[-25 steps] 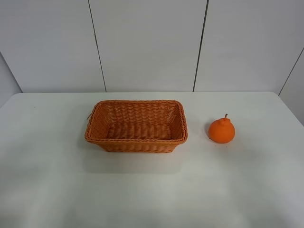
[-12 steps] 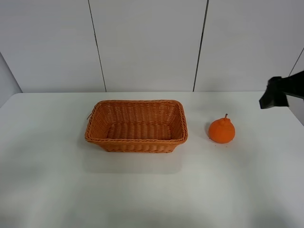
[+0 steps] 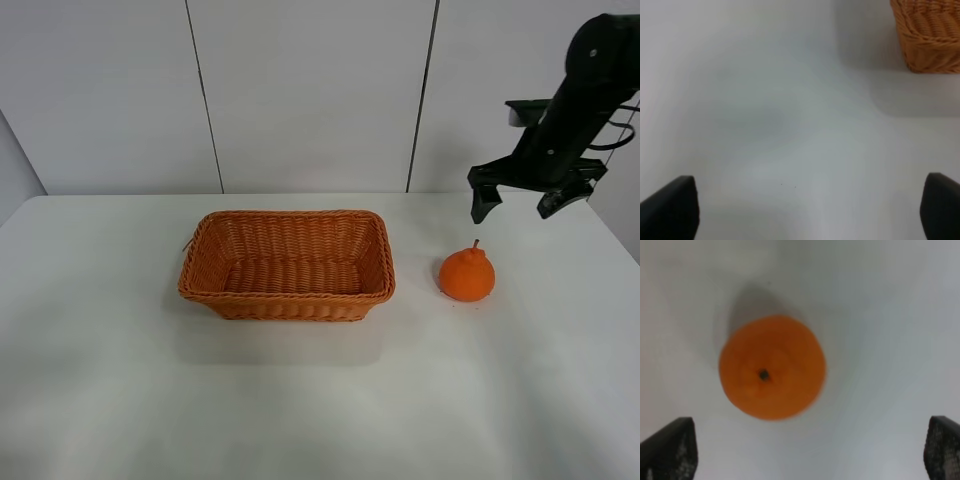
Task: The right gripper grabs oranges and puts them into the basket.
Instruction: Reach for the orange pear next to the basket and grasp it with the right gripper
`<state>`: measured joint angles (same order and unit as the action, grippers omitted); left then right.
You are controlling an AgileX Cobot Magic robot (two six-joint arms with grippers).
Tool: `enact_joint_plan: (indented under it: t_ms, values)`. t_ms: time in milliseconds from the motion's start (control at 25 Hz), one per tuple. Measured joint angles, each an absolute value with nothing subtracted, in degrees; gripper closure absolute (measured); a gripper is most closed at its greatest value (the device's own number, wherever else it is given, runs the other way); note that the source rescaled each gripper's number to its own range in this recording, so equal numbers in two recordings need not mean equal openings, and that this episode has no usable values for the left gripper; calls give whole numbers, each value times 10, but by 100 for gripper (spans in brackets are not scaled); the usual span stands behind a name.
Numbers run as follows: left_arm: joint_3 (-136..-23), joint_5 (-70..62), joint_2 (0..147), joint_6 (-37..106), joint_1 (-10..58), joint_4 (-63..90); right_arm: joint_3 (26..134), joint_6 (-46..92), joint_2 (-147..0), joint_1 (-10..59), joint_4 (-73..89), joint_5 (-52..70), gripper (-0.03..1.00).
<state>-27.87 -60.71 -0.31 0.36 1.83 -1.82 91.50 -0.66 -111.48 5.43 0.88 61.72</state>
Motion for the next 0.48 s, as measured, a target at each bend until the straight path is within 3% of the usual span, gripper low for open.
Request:
enact_joint_plan:
  t_ms: [480]
  values:
    - [-279, -607, -3, 4, 18, -18, 960, -4, -1228, 78, 10, 631, -3]
